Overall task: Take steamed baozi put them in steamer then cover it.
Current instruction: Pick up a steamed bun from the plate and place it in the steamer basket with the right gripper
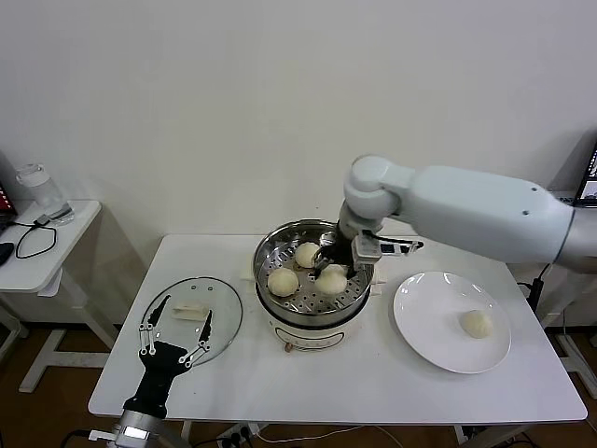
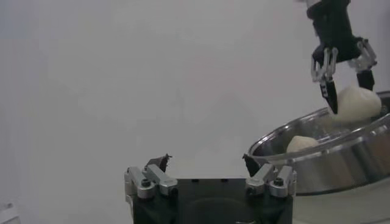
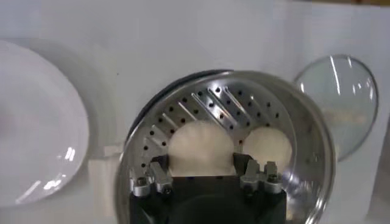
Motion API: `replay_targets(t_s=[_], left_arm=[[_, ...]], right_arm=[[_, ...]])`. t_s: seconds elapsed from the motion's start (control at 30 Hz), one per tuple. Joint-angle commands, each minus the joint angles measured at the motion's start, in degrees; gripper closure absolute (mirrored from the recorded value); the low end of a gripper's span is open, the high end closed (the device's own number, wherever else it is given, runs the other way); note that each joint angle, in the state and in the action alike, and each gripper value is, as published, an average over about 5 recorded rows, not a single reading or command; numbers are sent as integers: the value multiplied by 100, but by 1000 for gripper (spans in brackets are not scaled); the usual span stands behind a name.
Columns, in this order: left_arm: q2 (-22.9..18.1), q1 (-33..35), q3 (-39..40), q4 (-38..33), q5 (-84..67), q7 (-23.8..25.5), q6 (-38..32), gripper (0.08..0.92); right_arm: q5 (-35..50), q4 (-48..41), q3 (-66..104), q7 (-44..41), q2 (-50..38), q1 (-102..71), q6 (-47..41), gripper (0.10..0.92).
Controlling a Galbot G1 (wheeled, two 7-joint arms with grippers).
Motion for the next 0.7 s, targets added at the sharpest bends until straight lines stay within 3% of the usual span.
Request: replay_targets(t_s=[0.03, 0.5, 0.7], left_arm=[[2, 3, -27, 3, -9, 0, -22, 177], [-16, 15, -61, 11, -11, -37, -16, 177], [-27, -12, -64, 22, -16, -43, -19, 177]], right_arm=[[-761, -118, 204, 82, 257, -461, 569, 313], [-710, -19, 123, -43, 216, -533, 559, 306], [-845, -26, 229, 6, 199, -618, 530, 248]])
